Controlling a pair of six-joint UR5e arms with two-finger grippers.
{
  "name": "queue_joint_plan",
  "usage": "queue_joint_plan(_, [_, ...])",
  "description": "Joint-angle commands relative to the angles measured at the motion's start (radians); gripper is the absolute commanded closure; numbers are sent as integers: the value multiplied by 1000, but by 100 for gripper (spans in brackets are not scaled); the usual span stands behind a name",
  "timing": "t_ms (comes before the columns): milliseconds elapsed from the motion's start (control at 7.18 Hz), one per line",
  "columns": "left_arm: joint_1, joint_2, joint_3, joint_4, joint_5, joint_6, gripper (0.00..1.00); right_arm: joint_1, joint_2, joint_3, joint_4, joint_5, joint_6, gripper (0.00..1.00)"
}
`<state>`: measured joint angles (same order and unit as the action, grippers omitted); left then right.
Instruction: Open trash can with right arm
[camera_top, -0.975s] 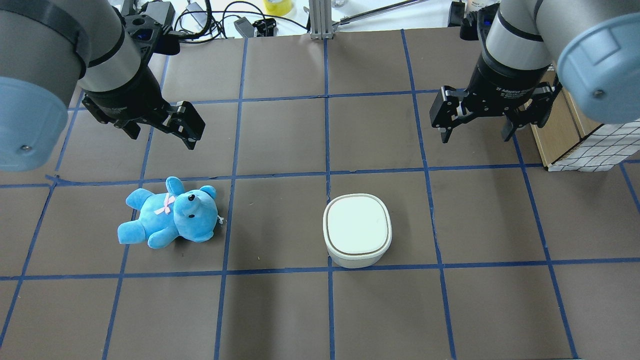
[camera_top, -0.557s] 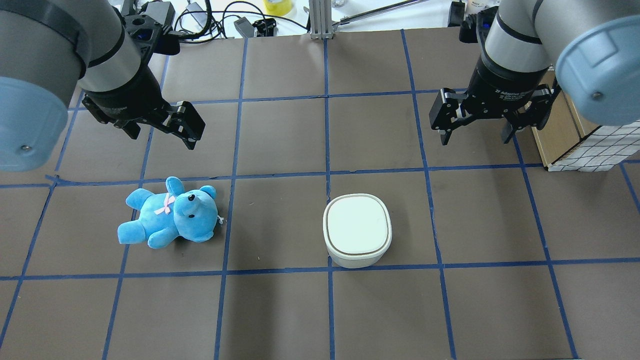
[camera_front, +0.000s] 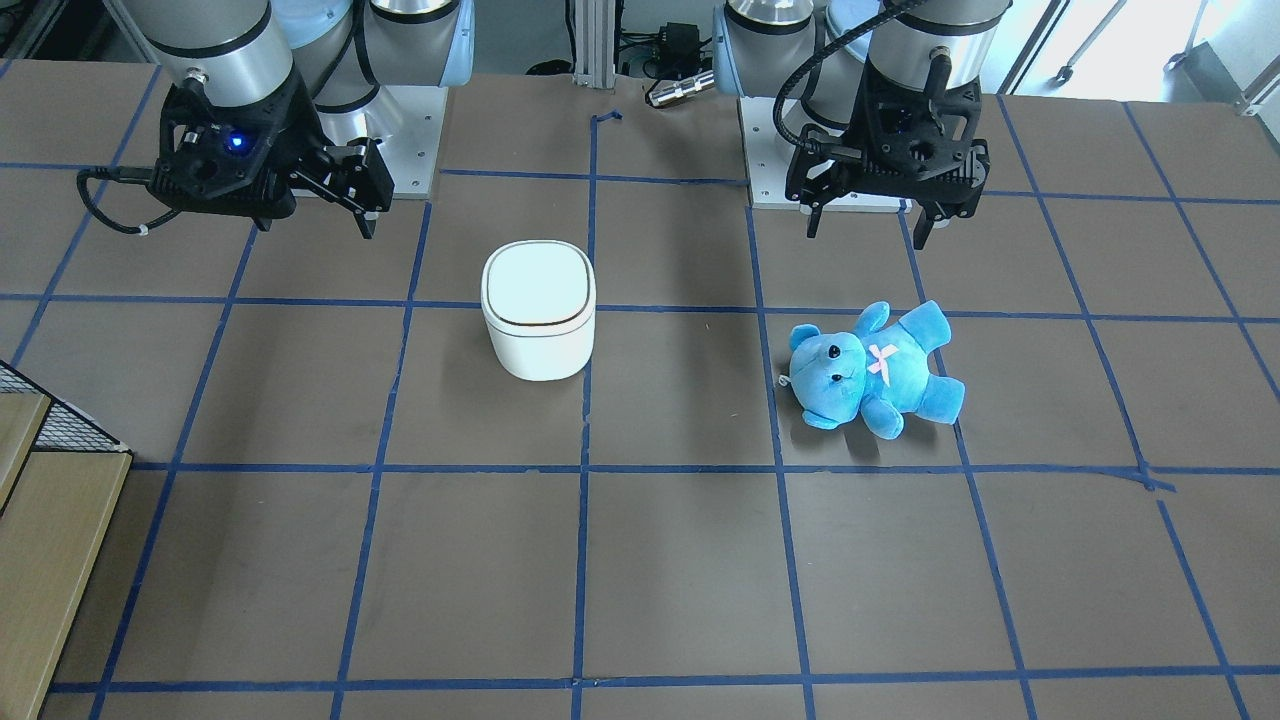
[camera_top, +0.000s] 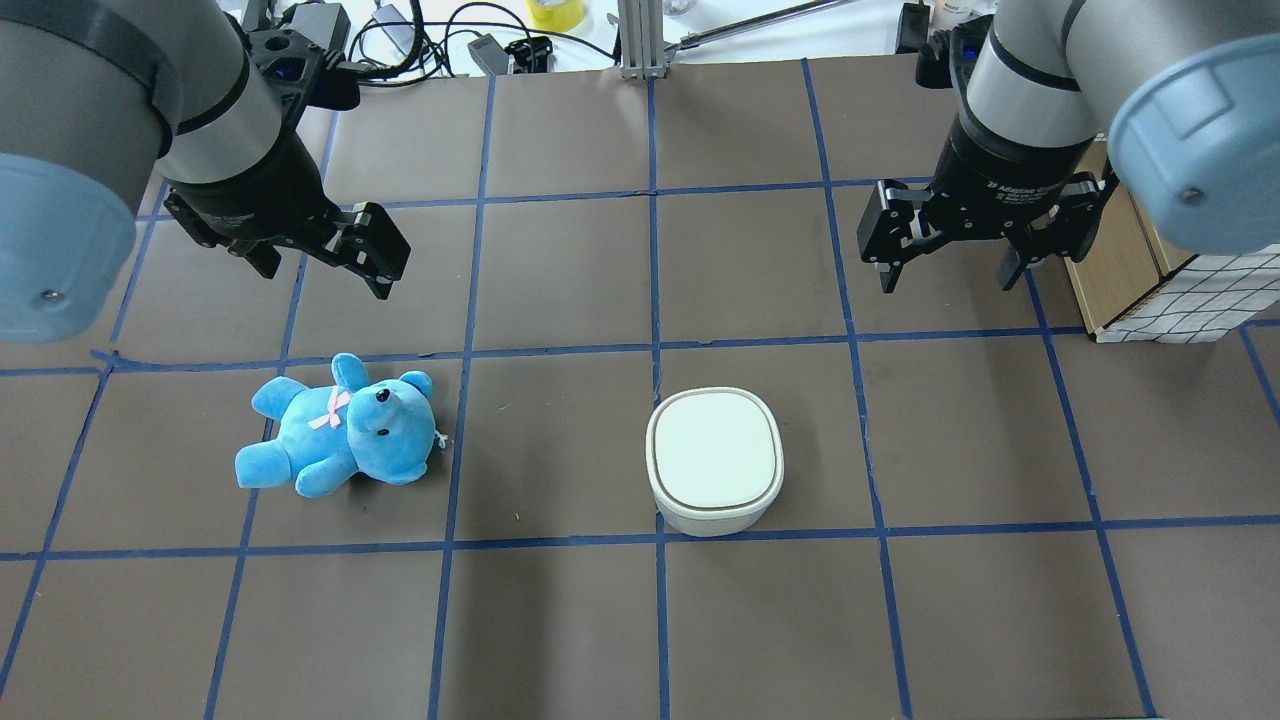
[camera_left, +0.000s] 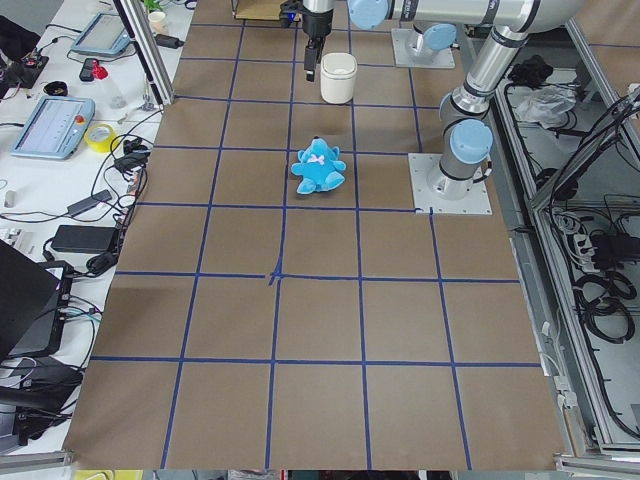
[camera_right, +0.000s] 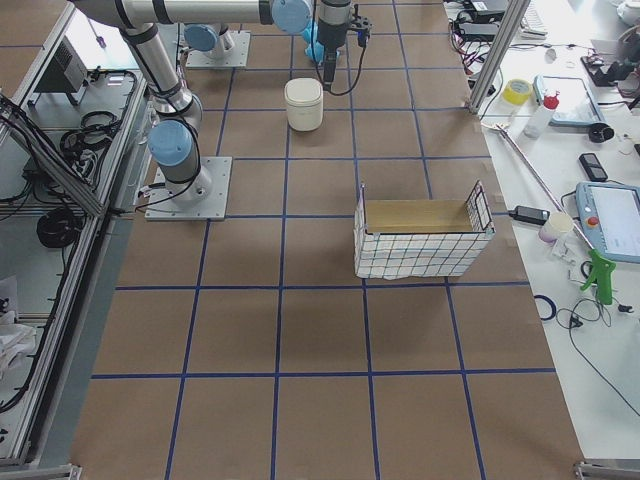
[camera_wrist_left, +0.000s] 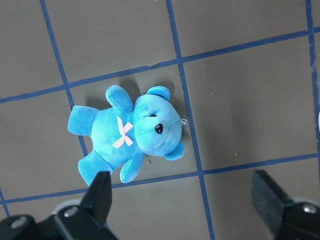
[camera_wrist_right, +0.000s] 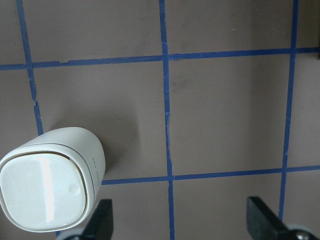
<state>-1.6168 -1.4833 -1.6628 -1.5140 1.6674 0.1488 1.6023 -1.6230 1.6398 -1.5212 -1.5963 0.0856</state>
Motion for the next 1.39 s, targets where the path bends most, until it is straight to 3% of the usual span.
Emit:
queue_joint_plan(0, [0,0,0,0,0,0,0,5,-1,8,-1,16,26,42])
queue_joint_plan(139, [0,0,0,0,0,0,0,10,-1,12,-1,32,28,67])
queue_joint_plan(418, [0,0,0,0,0,0,0,45,-1,43,-1,59,124,100])
queue_joint_plan(835, [0,0,0,0,0,0,0,105,9,113,-14,117,132,100])
queue_joint_plan(1253, [0,0,0,0,0,0,0,175,55,204,-109,141,177,100])
